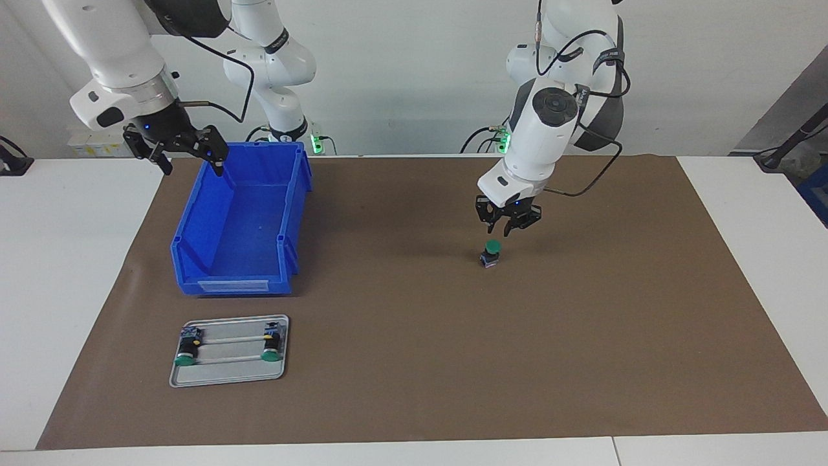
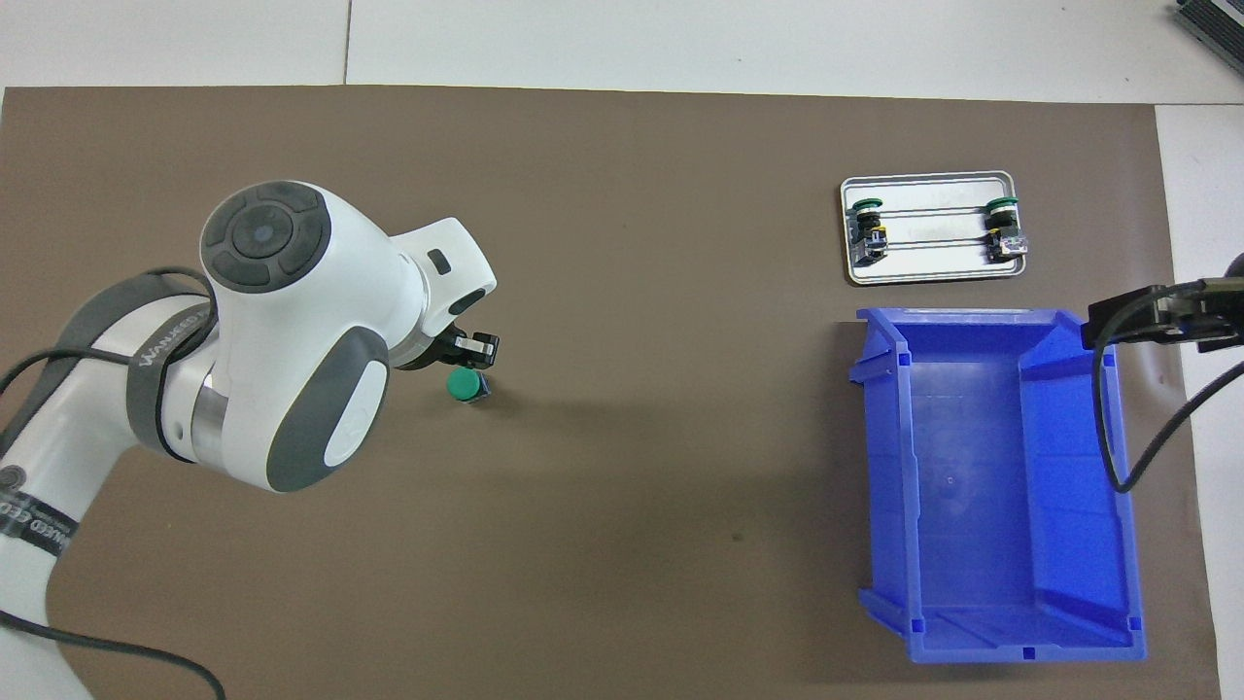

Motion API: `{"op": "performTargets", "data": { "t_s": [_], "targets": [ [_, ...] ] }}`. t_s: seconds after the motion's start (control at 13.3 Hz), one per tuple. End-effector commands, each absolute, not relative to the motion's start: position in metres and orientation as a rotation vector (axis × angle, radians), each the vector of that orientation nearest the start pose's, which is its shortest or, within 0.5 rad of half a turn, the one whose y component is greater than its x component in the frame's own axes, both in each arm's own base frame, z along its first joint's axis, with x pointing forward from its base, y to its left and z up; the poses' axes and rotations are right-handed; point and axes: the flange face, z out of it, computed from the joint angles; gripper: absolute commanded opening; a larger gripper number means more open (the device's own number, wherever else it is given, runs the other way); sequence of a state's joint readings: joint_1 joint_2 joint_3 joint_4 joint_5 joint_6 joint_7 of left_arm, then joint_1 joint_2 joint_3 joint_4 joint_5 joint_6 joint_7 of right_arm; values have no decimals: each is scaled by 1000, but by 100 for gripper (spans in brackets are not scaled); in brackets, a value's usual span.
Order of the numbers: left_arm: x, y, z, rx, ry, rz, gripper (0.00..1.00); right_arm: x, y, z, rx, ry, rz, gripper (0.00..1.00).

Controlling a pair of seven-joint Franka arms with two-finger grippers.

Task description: Place and press button with both arms

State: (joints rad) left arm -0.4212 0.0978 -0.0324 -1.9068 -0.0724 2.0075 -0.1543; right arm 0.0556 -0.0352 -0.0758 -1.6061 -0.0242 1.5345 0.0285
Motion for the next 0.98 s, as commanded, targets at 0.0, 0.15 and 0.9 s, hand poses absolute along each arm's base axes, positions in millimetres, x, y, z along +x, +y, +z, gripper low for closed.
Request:
{"op": "performTargets", "data": {
  "t_s": [0.0,0.15,0.9],
  "targets": [
    [503,-251,440,-3173,384,-27,0,531,-12,625,-3160,90,58,100],
    [498,-249,434,-3173,368,-20,0,531,-12,625,-3160,90,58,100],
    [499,-246,384,-3192,355,-140,0,531,-12,625,-3160,95,58,100]
  ]
}}
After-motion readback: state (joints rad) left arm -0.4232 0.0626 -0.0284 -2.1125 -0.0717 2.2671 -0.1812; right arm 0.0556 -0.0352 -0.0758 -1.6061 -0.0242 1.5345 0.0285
